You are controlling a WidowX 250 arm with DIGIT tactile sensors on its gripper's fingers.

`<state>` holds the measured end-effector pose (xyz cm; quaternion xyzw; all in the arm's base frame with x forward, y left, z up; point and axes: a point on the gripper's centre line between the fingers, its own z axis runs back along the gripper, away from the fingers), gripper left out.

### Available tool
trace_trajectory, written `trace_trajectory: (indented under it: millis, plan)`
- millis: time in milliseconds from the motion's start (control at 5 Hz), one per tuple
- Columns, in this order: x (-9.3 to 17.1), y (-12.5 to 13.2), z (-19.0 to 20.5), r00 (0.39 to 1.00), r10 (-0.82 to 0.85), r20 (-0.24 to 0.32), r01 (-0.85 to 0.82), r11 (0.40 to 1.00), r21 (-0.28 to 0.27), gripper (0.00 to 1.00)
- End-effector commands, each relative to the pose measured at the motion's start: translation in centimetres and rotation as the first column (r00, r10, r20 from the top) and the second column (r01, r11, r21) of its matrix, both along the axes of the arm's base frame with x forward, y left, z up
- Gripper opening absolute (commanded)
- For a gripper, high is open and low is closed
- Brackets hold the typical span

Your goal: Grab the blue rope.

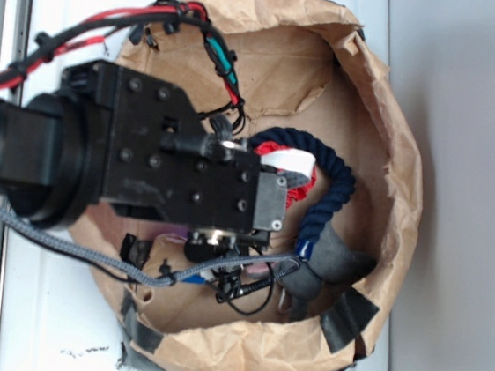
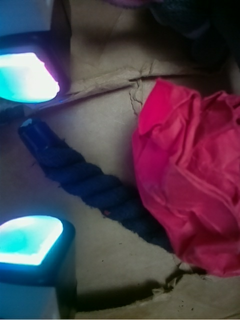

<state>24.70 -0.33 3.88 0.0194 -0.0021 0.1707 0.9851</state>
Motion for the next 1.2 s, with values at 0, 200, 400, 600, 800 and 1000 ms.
trace_trajectory:
  millis: [0, 200, 400, 600, 800, 1000]
  plan:
    - [1.0, 2.0, 1.5, 0.974, 0.107, 0.198, -0.090, 0.992, -0.092, 1.00]
    - [0.5, 3.3, 2.1, 0.944, 0.116, 0.310, -0.087, 0.990, -0.107, 1.00]
    - [0.4, 3.5, 4.0, 0.939, 0.111, 0.326, -0.069, 0.988, -0.139, 1.00]
    - [1.2, 3.3, 3.5, 0.944, 0.125, 0.306, -0.086, 0.987, -0.139, 1.00]
    - [2.4, 2.9, 1.5, 0.953, 0.123, 0.277, -0.100, 0.990, -0.096, 1.00]
    - [3.0, 2.4, -1.1, 0.964, 0.104, 0.244, -0.100, 0.995, -0.027, 1.00]
